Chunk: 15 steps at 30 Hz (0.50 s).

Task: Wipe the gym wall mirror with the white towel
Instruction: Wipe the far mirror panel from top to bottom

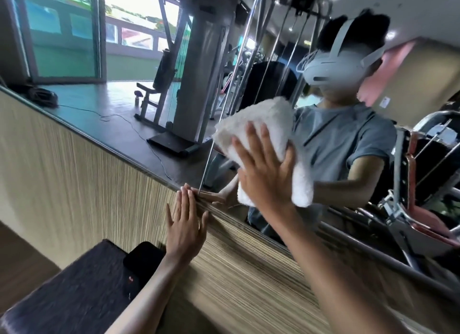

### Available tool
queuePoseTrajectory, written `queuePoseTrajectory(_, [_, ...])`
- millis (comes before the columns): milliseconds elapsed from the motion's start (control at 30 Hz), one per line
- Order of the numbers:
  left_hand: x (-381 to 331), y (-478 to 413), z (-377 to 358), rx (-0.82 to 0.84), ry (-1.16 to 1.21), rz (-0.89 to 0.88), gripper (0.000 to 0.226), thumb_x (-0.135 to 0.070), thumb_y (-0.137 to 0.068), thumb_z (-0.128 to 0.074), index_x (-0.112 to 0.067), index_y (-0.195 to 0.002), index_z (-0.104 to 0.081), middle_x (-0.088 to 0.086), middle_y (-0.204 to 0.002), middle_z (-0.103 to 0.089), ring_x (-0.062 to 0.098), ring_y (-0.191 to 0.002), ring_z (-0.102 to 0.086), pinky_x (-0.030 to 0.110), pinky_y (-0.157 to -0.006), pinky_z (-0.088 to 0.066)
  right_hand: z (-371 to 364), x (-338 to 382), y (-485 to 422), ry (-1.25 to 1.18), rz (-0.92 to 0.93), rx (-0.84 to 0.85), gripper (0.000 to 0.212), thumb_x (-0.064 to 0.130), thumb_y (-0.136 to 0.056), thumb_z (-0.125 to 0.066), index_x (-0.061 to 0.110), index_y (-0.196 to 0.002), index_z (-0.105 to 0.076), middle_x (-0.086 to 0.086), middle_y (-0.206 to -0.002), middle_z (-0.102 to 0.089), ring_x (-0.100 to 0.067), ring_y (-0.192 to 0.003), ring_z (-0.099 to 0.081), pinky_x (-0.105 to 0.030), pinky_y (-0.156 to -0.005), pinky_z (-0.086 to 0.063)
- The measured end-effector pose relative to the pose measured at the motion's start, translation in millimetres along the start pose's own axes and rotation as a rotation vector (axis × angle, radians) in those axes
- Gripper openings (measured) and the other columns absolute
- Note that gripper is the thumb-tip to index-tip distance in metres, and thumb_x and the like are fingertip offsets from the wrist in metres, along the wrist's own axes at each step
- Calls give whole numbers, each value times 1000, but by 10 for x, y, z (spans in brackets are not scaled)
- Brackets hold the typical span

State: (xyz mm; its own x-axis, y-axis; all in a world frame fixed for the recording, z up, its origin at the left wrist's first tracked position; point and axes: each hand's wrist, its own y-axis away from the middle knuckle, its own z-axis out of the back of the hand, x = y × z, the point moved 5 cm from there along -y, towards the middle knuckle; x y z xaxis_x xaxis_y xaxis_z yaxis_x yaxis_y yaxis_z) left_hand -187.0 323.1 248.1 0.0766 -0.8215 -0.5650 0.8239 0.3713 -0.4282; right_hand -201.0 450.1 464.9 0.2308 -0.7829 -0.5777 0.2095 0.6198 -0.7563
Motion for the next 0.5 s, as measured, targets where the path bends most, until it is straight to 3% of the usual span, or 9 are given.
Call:
queuePoseTrajectory(100, [62,-82,27,-15,75,118,81,-65,-96,-2,-13,-156,11,4,-163,20,12,-150,24,48,-124,7,-224,420,436,-78,296,149,60,26,-86,-68,27,-145,-53,-4,-161,-32,-20,-149,-28,-58,-118,5])
queuePoseTrajectory(200, [82,-230,111,4,116,178,86,-65,-92,-1,-9,-157,12,5,-159,26,19,-151,22,48,-124,10,-200,305,823,-102,527,291,55,28,-87,-66,27,-141,-58,-3,-160,-35,-17,-147,-33,-57,-119,-3])
queuePoseTrajectory(267, [89,-276,129,25,95,168,87,-64,-90,2,-9,-156,15,5,-158,30,19,-150,25,47,-123,13,-110,39,801,-111,465,288,58,29,-85,-65,28,-142,-56,-1,-161,-33,-17,-147,-30,-57,-116,-12])
queuePoseTrajectory(333, [102,-269,97,40,140,195,85,-64,-89,4,-12,-154,20,3,-159,31,16,-149,29,48,-122,14,1,-151,588,-84,324,183,58,28,-85,-64,29,-143,-55,-1,-161,-32,-20,-148,-27,-58,-114,-16])
queuePoseTrajectory(433, [103,-271,28,57,200,212,81,-64,-86,4,-16,-149,25,0,-157,35,14,-147,32,47,-120,18,55,-69,268,-78,85,23,50,19,-95,-43,28,-143,-55,-1,-160,-35,-22,-148,-28,-59,-114,-14])
queuePoseTrajectory(500, [124,-276,20,70,209,210,80,-64,-86,4,-18,-148,28,-2,-154,40,13,-145,35,45,-118,22,-61,209,279,-71,55,26,50,19,-99,-35,28,-146,-51,-3,-161,-34,-22,-147,-30,-59,-114,-12])
